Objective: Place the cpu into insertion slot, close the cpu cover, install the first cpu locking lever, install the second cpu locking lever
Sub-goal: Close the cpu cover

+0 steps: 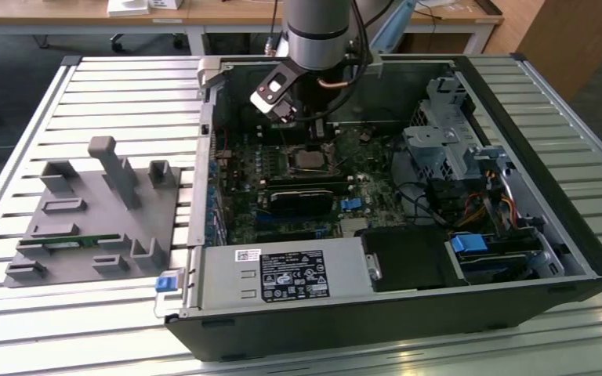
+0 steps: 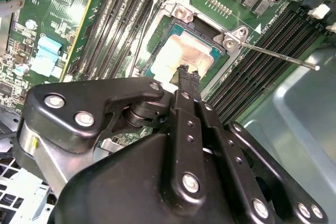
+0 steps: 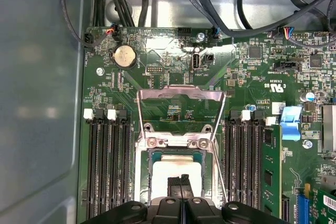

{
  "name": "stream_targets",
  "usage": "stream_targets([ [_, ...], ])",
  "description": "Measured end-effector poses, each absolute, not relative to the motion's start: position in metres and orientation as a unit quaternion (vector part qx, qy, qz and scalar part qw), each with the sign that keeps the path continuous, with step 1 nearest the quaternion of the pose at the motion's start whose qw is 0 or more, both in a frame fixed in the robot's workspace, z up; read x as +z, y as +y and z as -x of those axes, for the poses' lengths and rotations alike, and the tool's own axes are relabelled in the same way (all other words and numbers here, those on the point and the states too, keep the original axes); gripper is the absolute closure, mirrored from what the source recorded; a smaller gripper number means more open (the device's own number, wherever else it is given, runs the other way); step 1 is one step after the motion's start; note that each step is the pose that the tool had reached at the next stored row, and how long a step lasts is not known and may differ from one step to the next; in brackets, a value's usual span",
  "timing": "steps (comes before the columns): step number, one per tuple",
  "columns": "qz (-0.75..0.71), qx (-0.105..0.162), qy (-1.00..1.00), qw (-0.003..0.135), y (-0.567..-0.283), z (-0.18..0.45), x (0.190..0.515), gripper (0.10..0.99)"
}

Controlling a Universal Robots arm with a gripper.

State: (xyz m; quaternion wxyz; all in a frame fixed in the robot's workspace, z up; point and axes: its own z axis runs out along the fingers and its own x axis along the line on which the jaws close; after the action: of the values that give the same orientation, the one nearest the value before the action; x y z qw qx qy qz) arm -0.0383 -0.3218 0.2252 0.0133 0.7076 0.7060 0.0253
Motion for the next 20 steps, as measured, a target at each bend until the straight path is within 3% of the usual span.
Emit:
stream_targets([
  [20,-0.708,0.025,0.706,0.013,-0.3218,0.0383,0.2332,0.980],
])
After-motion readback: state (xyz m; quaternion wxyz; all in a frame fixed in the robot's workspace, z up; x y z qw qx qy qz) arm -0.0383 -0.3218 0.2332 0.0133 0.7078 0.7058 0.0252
